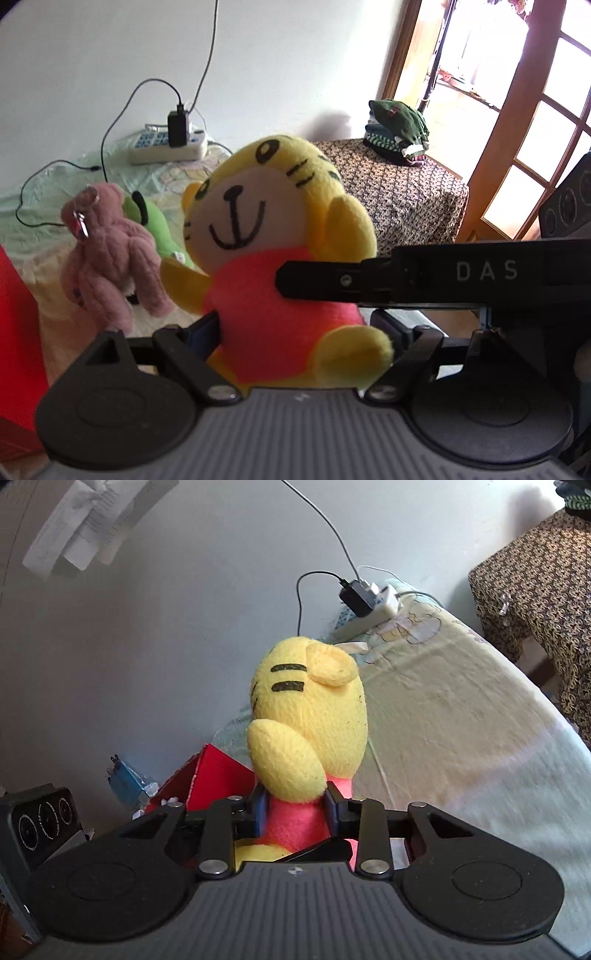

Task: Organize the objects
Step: 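Carry the yellow tiger with the right gripper over the red box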

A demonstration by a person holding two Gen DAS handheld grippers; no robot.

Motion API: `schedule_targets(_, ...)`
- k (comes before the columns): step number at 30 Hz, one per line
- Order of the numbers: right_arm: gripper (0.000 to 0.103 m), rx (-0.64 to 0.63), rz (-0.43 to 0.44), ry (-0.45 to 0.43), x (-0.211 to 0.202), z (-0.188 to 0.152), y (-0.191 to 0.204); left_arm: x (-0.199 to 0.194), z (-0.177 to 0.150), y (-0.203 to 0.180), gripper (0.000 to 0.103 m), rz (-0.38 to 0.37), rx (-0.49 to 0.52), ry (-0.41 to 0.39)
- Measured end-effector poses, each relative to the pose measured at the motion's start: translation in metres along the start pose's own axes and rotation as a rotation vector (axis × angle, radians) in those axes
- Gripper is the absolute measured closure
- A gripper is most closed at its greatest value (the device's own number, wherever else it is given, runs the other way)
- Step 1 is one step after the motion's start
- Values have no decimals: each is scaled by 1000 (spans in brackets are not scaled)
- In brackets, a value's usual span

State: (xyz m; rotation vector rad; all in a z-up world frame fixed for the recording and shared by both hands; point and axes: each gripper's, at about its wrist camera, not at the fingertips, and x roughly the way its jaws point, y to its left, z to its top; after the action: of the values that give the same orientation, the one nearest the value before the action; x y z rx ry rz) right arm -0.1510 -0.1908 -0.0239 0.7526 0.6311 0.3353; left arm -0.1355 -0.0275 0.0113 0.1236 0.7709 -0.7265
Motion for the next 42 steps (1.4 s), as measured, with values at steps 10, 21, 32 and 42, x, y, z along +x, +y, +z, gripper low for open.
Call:
schedule_targets(10, 70, -121, 116, -38, 50, -11, 100, -90, -7, 75, 20, 106, -22, -124)
schedule_targets(21, 70, -148, 131, 16, 126, -23, 163, -133, -26, 168, 20, 182, -113, -145)
schedule_targets(32, 70, -144, -2, 91, 178, -37, 179, -124, -42, 230, 21, 135, -203, -78)
schedule_targets(42, 69, -266, -113, 200, 210, -47, 197, -110, -57, 255, 21, 86, -275, -26)
